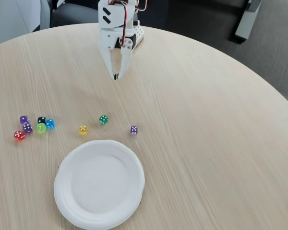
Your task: Pick a purple dice and put it in the plate.
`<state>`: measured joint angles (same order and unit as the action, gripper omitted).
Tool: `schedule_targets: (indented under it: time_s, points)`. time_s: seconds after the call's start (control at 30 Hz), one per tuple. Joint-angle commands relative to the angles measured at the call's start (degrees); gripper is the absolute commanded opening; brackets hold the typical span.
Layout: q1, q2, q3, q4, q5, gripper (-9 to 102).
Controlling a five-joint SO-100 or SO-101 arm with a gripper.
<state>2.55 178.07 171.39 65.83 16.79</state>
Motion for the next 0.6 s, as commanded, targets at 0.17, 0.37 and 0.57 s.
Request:
schedule_targets:
  time_s: [0.17,0.37,0.57]
  points:
    - [-0.3,0.3,-0.3,0.0,-0.2,1]
    - [-0.3,0.3,-0.3,0.0,-0.2,1]
    - [-0.3,0.3,-0.3,0.0,-0.3,0]
